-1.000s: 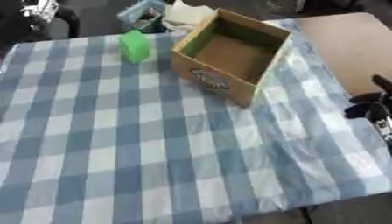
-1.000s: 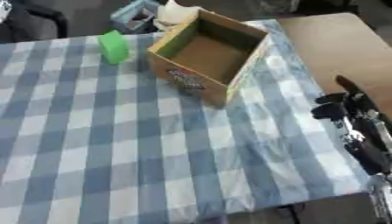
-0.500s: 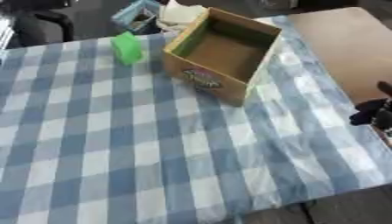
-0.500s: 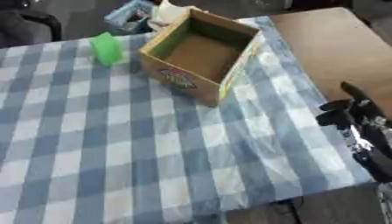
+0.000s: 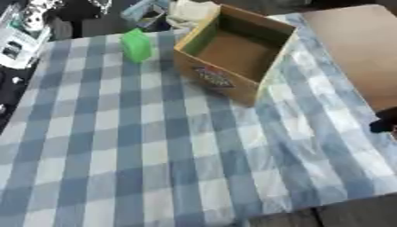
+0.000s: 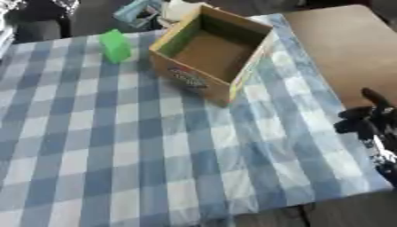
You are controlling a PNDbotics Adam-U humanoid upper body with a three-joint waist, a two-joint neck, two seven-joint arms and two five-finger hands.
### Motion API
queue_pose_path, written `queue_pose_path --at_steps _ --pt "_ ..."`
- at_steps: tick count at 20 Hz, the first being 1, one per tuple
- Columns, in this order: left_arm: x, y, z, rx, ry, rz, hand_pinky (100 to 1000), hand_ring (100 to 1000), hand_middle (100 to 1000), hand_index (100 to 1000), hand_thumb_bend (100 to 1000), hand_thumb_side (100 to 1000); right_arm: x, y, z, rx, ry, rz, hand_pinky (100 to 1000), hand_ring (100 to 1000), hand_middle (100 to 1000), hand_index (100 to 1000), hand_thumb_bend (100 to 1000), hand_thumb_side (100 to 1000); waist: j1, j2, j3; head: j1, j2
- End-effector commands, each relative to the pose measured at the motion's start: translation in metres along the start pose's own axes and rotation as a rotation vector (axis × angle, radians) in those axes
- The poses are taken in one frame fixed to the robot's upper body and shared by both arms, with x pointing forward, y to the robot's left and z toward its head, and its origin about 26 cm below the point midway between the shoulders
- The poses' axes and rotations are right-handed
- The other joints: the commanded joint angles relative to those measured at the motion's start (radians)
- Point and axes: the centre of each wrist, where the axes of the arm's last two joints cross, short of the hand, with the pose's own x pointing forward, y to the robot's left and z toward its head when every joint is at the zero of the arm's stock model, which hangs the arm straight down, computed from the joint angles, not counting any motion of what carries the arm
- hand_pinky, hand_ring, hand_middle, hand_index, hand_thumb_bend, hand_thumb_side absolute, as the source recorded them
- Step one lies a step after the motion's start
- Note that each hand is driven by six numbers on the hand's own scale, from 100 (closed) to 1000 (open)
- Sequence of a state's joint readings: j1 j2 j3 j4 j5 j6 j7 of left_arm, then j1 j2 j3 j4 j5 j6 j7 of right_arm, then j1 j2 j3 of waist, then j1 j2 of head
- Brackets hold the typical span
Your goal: Pick up objects on the table and place them in the box.
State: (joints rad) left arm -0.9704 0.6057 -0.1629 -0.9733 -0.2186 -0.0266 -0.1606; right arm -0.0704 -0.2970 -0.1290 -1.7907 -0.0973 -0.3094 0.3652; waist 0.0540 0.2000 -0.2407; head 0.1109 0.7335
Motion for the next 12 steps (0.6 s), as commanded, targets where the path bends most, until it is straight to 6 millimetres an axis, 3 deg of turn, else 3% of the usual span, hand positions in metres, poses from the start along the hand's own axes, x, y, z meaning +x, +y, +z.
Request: queue_pose_path --at_steps 1,12 --pt "-0.007 0.01 -0.003 0.036 0.023 -0.056 779 762 771 900 100 234 0.006 -0.006 -0.005 0.019 -0.021 0.02 646 648 664 1000 100 591 -0.002 -0.011 -0.006 0.007 -0.01" --pt "-0.056 -0.007 0.0 0.092 0.184 -0.184 803 797 832 927 197 376 0.006 -0.004 -0.007 0.026 -0.03 0.013 646 648 663 1000 100 592 -0.001 0.008 -0.034 0.009 -0.015"
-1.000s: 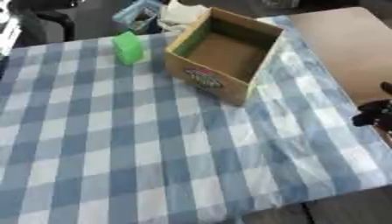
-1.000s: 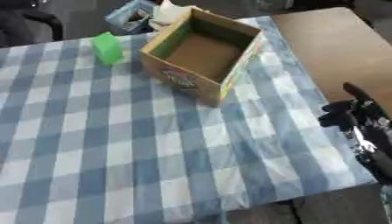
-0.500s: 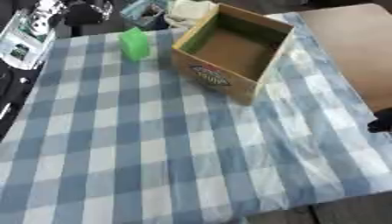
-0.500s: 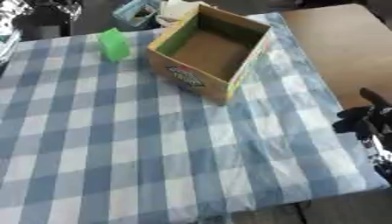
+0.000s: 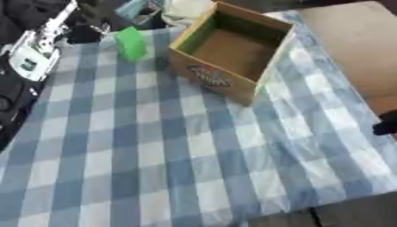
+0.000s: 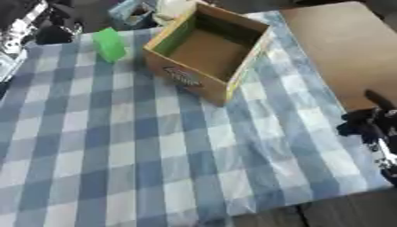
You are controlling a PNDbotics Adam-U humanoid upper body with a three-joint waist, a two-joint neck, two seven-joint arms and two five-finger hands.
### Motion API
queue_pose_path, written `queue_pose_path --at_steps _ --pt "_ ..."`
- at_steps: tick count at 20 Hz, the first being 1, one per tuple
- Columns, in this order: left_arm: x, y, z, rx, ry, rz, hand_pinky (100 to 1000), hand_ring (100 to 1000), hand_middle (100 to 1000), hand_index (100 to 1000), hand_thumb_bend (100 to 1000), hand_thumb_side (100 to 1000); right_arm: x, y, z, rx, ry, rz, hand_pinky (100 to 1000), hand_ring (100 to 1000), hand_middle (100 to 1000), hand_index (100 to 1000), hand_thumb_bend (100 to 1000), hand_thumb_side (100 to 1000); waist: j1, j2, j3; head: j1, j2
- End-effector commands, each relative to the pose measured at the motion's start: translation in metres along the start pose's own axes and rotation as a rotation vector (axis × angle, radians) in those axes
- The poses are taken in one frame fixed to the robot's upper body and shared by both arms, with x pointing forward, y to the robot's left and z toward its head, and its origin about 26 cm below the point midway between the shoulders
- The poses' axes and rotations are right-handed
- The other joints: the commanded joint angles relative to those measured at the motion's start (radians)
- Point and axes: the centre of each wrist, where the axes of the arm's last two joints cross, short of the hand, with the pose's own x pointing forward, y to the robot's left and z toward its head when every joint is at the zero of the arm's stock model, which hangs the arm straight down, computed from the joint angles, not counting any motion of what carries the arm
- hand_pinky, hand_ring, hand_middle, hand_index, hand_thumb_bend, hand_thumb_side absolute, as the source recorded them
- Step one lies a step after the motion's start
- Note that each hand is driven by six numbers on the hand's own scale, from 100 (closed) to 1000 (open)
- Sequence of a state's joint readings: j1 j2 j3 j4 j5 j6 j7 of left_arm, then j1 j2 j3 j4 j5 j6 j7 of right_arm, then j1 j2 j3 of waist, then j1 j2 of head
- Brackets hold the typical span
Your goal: Pick up objects on the table and place them in the box.
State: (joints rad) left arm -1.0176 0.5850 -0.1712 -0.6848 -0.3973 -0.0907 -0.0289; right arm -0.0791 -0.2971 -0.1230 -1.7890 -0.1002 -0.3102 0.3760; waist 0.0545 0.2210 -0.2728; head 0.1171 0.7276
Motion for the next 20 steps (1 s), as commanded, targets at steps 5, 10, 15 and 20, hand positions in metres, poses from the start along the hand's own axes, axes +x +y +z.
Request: queue_pose_path --at_steps 5,10,15,20 --pt "-0.008 0.0 -0.003 0.103 0.025 -0.076 801 800 832 932 133 391 0.006 -0.005 -0.005 0.011 -0.024 0.015 646 648 663 1000 100 593 0.001 -0.005 -0.007 0.003 -0.013" --pt "-0.011 -0.011 -0.002 0.124 0.017 -0.1 800 803 830 929 100 449 0.006 -0.004 -0.006 0.01 -0.027 0.013 645 648 662 999 100 595 0.001 0.006 -0.013 0.002 -0.017" --pt "-0.012 -0.018 -0.002 0.105 0.012 -0.135 780 781 801 913 100 469 0.006 -0.004 -0.007 0.011 -0.032 0.011 645 648 662 999 100 596 0.003 0.017 -0.018 0.003 -0.019" --pt "-0.012 -0.022 -0.002 0.084 0.01 -0.176 754 741 749 879 100 418 0.006 -0.003 -0.007 0.008 -0.032 0.009 645 648 661 997 100 597 0.003 0.024 -0.02 0.003 -0.012"
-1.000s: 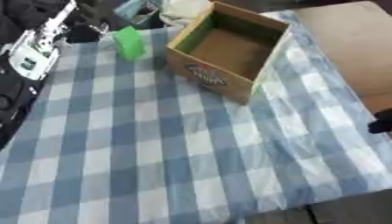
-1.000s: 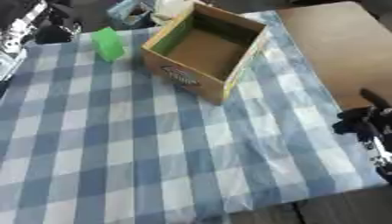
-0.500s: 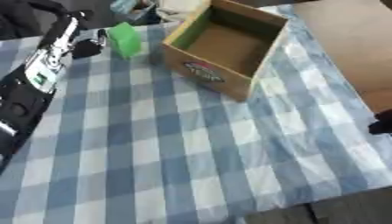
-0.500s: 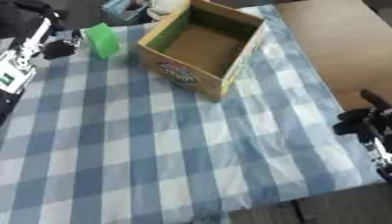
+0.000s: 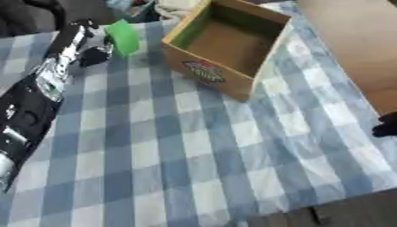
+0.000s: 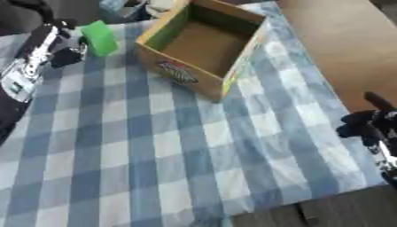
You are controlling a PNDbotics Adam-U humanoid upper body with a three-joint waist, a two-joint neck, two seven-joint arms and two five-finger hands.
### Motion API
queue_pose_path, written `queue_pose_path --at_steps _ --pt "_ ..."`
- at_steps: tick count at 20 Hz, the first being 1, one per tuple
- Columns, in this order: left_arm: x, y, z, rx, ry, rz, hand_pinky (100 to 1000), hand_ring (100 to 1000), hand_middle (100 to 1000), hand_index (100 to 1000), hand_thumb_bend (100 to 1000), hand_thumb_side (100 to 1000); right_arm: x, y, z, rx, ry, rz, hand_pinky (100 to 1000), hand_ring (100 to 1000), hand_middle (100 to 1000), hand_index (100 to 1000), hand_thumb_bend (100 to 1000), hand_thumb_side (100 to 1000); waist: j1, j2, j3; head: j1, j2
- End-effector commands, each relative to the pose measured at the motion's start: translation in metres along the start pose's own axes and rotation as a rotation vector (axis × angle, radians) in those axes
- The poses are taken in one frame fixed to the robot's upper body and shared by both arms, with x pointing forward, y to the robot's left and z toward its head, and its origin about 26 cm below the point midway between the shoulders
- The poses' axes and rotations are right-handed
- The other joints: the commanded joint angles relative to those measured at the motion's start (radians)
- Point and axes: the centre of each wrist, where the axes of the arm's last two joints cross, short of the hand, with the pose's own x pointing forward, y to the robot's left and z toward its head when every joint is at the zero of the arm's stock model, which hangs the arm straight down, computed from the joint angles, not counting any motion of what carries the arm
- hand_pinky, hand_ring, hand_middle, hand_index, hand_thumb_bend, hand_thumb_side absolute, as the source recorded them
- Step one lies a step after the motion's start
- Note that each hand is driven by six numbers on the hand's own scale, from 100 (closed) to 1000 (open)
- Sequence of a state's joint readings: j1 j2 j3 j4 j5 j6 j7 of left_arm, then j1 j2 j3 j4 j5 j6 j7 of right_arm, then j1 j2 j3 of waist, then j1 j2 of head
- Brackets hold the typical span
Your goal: Pick up objects on the table and place them in the box.
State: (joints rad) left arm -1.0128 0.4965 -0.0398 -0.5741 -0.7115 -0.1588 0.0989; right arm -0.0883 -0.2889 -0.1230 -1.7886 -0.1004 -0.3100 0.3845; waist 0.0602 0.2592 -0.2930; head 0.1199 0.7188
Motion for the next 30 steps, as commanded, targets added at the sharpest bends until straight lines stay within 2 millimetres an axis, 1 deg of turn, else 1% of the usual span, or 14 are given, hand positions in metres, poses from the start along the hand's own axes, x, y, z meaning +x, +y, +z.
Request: queue_pose_path --at_steps 1,6,10,15,18,19,20,21,22,24,25,26,27,30 --pt "0.0 0.014 -0.004 0.027 -0.009 -0.035 749 736 742 875 100 433 0.005 -0.004 -0.004 0.003 -0.022 0.014 645 648 661 997 100 597 -0.002 -0.014 0.0 0.0 -0.002" --pt "-0.001 0.012 -0.003 0.005 -0.017 -0.032 755 746 747 878 100 519 0.005 -0.004 -0.004 0.003 -0.02 0.013 646 648 661 996 100 598 0.0 -0.013 0.002 -0.007 0.002" --pt "-0.001 0.011 -0.003 -0.025 -0.027 0.001 772 769 772 891 100 638 0.005 -0.005 -0.003 0.003 -0.018 0.014 646 649 661 996 100 597 0.001 -0.015 0.002 -0.009 0.007" --pt "-0.002 0.018 -0.004 -0.02 -0.032 0.027 803 804 810 912 100 694 0.004 -0.005 -0.002 0.003 -0.014 0.015 646 649 661 996 100 596 0.002 -0.021 0.006 -0.01 0.014" --pt "-0.003 0.027 -0.004 0.033 -0.034 0.022 833 837 848 934 113 677 0.004 -0.005 -0.002 0.004 -0.012 0.016 646 649 661 996 100 596 0.002 -0.024 0.008 -0.01 0.018" --pt "-0.003 0.031 -0.005 0.053 -0.039 0.018 837 841 852 937 138 670 0.004 -0.005 -0.001 0.004 -0.011 0.017 646 649 661 996 100 596 0.002 -0.026 0.008 -0.009 0.019" --pt "-0.002 0.035 -0.006 0.073 -0.049 0.009 847 849 863 943 234 623 0.004 -0.006 -0.001 0.003 -0.009 0.017 646 649 661 996 100 596 0.003 -0.027 0.009 -0.008 0.021" --pt "-0.001 0.04 -0.006 0.092 -0.061 -0.005 852 852 867 947 297 585 0.003 -0.006 0.0 0.002 -0.006 0.018 646 649 661 996 100 596 0.003 -0.029 0.01 -0.006 0.022" --pt "-0.001 0.044 -0.007 0.11 -0.072 -0.02 855 854 869 949 321 566 0.003 -0.006 0.0 0.001 -0.004 0.02 646 649 661 996 100 596 0.004 -0.03 0.011 -0.003 0.024" --pt "0.0 0.053 -0.008 0.142 -0.089 -0.049 861 858 872 953 414 510 0.003 -0.007 0.0 0.0 -0.003 0.021 647 649 661 996 100 596 0.008 -0.033 0.013 0.003 0.025" --pt "0.0 0.056 -0.008 0.156 -0.094 -0.061 862 858 872 953 419 507 0.003 -0.007 0.001 0.0 -0.003 0.021 647 649 661 996 100 596 0.009 -0.035 0.012 0.006 0.025" --pt "0.0 0.06 -0.009 0.166 -0.099 -0.07 866 861 875 954 462 504 0.003 -0.007 0.001 -0.001 -0.001 0.021 647 650 661 996 100 597 0.012 -0.036 0.011 0.009 0.025" --pt "0.0 0.063 -0.009 0.173 -0.103 -0.08 867 861 876 955 474 504 0.003 -0.007 0.001 -0.001 0.001 0.021 647 649 660 996 100 597 0.015 -0.037 0.01 0.012 0.024" --pt "-0.002 0.069 -0.009 0.178 -0.107 -0.108 873 864 882 963 539 535 0.003 -0.007 0.001 0.001 0.002 0.023 647 650 660 996 100 599 0.025 -0.036 0.004 0.022 0.02"
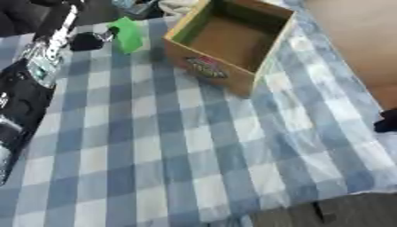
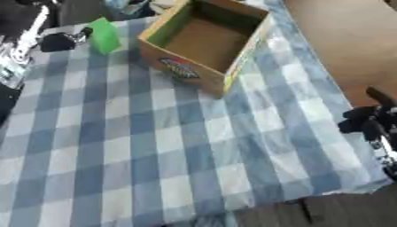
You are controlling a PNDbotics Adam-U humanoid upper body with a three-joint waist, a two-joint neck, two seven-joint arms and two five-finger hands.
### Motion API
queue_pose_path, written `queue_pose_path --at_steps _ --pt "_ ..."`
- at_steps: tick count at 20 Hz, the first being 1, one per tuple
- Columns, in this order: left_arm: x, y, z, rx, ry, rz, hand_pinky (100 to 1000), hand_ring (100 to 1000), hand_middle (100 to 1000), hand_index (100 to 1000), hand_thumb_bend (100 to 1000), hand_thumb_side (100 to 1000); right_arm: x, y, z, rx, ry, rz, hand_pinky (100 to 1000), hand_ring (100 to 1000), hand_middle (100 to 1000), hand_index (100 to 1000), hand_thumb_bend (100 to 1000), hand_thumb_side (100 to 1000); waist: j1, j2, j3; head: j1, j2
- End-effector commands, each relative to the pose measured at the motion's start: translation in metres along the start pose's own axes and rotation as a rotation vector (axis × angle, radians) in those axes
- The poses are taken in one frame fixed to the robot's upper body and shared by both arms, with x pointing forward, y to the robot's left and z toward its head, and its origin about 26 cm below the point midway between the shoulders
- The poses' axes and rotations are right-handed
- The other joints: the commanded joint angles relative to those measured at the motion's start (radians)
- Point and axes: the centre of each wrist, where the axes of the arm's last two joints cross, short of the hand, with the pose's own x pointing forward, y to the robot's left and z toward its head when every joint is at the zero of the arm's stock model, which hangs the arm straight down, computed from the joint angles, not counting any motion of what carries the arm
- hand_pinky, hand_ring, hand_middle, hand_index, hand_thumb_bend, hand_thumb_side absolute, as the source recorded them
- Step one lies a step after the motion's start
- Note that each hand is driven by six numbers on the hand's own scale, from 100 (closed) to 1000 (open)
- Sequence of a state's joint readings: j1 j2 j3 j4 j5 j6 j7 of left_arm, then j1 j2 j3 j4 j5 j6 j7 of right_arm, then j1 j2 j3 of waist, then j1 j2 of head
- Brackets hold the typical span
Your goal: Pick up objects on the table and place them in the box.
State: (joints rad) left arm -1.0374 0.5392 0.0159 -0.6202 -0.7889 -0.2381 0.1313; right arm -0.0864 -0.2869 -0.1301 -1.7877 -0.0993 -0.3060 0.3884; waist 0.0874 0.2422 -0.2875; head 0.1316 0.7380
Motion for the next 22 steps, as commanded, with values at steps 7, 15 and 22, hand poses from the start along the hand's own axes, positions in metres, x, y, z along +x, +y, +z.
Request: queue_pose_path --at_steps 7,15,22 --pt "-0.011 0.037 -0.003 0.039 -0.025 -0.1 869 859 879 971 603 590 0.006 -0.006 -0.005 0.014 -0.013 0.024 646 650 659 996 100 606 0.029 -0.003 -0.036 0.047 -0.019" --pt "-0.018 0.04 0.001 -0.009 -0.021 -0.114 852 841 851 966 536 670 0.009 -0.006 -0.011 0.022 -0.026 0.029 646 650 659 995 100 612 0.061 0.024 -0.07 0.063 -0.029" --pt "-0.031 0.04 0.008 -0.07 0.049 -0.161 824 808 818 964 472 724 0.01 -0.005 -0.013 0.025 -0.031 0.03 646 650 658 995 100 613 0.07 0.041 -0.082 0.073 -0.023"
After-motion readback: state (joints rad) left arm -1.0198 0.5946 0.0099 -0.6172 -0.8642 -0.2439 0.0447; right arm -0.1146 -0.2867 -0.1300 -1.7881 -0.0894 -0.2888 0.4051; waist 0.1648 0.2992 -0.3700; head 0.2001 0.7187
